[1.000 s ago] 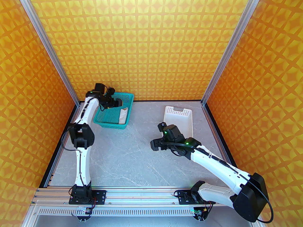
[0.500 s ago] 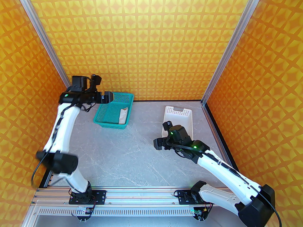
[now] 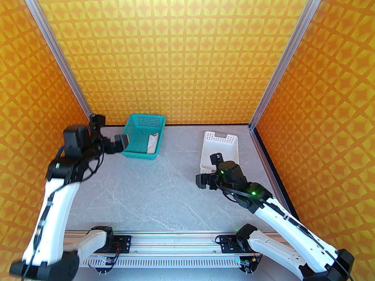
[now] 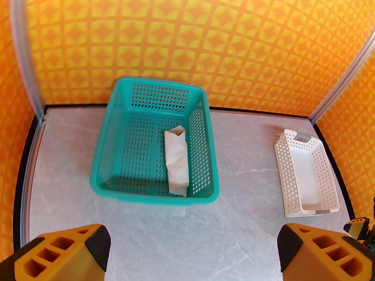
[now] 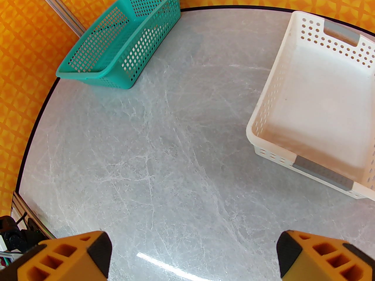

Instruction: Place the utensils on the paper napkin and roll it up

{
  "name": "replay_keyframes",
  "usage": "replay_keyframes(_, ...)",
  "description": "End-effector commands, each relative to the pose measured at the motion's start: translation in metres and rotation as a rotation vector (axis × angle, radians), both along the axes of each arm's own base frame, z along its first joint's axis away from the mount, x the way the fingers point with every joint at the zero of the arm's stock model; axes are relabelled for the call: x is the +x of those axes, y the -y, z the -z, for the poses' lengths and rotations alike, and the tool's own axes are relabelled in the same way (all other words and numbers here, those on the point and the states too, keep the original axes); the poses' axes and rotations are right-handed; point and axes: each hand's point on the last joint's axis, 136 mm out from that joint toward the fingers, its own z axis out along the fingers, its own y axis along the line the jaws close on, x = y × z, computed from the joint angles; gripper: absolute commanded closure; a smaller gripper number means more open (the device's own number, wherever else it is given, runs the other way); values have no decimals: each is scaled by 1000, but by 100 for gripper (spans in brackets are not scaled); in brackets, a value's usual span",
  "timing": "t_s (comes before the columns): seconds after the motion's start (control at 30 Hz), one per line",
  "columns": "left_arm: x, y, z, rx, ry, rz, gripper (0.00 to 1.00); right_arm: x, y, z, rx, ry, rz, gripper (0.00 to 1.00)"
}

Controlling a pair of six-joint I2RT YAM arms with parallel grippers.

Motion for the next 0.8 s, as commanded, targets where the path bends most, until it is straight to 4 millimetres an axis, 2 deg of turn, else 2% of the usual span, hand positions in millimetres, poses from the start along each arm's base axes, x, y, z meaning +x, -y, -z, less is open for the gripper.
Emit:
replay_keyframes(0.0, -13, -11, 3, -53, 39, -81, 1, -2, 11, 1, -5, 8, 48, 1)
replay_keyframes(0.17, -33, -16, 21, -98, 41, -126, 1, -2, 18, -2, -13, 36, 76, 1)
replay_keyframes(0.37, -51, -24, 44, -117, 37, -181, 1, -2, 25, 7, 11, 50, 132, 1)
replay_keyframes(0.6, -58, -27, 69, -149, 22, -210, 1, -3, 37, 26, -13, 44, 188, 1)
replay_keyframes(0.77, -56, -27, 79, -147, -2, -214, 1, -2, 43, 30, -29, 57, 214, 1)
